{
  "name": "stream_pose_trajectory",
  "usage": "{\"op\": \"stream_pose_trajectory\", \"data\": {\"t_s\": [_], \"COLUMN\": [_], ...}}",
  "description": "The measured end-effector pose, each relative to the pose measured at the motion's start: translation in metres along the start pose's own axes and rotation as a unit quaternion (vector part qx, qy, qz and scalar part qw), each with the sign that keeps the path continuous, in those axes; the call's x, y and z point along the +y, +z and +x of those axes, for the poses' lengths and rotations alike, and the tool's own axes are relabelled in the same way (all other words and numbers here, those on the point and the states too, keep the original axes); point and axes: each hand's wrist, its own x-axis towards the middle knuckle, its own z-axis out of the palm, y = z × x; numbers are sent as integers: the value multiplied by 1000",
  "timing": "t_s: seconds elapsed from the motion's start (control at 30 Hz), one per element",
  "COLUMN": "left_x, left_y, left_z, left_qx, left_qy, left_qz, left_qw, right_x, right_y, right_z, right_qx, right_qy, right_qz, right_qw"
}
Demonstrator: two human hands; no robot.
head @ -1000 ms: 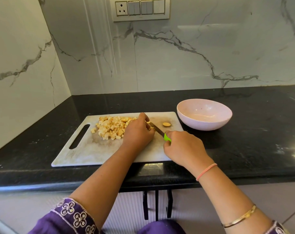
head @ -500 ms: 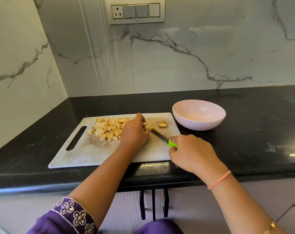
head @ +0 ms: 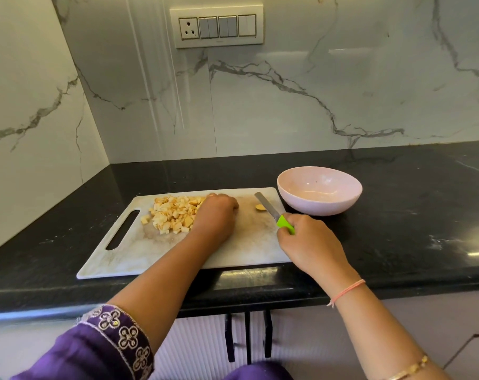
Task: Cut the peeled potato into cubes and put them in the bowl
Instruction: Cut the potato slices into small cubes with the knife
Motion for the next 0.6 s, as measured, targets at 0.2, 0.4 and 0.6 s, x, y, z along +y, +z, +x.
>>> {"op": "stream_pose_trajectory", "data": {"t_s": [0.2, 0.4, 0.6], "left_x": [-7, 15, 17], "left_y": [-16, -4, -3], "left_z": [13, 7, 7], "left_qx": [25, -38, 27], "left_qy": [-43, -1, -46], "left_qz": [24, -6, 7], "left_qw": [998, 999, 999], "right_x": [2, -2, 3], "right_y": [-3, 6, 5], "right_z": [4, 7, 9], "right_qx": [18, 24, 33], "right_qy": [4, 6, 15], "right_qz": [6, 16, 16], "right_qw": [1000, 1000, 999]}}
